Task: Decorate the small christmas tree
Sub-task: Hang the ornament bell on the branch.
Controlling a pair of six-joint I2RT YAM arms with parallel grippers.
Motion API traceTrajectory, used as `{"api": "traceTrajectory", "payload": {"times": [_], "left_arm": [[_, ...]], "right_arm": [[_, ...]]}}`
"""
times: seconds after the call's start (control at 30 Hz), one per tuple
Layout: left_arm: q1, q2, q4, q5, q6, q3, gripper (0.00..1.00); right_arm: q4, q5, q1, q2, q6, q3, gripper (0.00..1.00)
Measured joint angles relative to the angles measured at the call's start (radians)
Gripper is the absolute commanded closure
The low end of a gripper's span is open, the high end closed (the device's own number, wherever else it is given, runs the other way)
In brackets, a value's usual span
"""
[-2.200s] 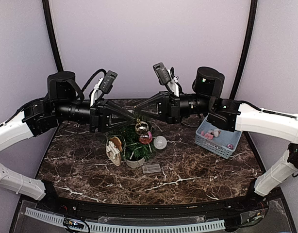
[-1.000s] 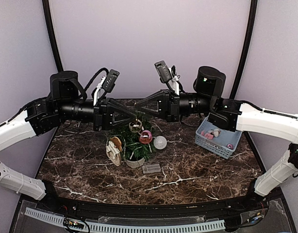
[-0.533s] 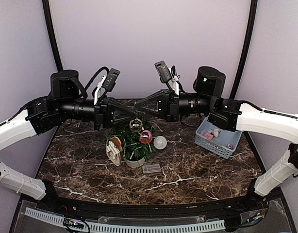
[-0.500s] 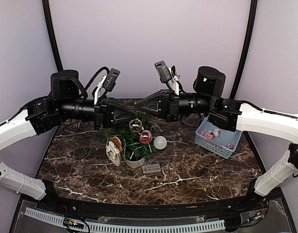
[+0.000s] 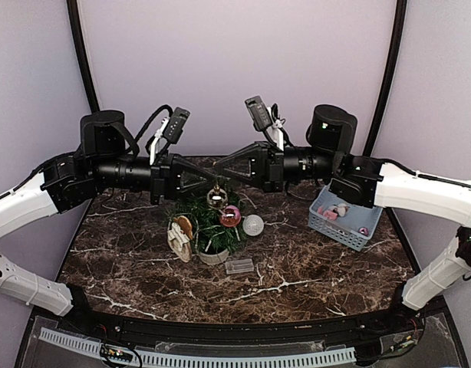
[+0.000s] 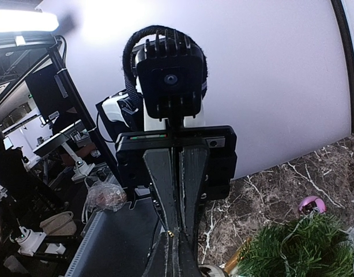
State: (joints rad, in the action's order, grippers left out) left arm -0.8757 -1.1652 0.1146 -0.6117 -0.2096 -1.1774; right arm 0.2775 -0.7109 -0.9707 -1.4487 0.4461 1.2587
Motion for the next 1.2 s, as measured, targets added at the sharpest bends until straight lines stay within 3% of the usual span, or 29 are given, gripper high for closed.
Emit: {"api": "traceTrajectory", "payload": {"times": [0.83,1.2], "left_arm": [[0.0,0.016,0.064,-0.019,-0.013,0.004,1.0],[-0.008,0.074,0.145,0.003,-0.037,0.098,1.0]], "right_arm": [[-0.032,-0.01,0.028,0.05,0.023,-0.095,1.0],[-0.1,0.027,-0.026,0.05,0.035,-0.137,1.0]]}}
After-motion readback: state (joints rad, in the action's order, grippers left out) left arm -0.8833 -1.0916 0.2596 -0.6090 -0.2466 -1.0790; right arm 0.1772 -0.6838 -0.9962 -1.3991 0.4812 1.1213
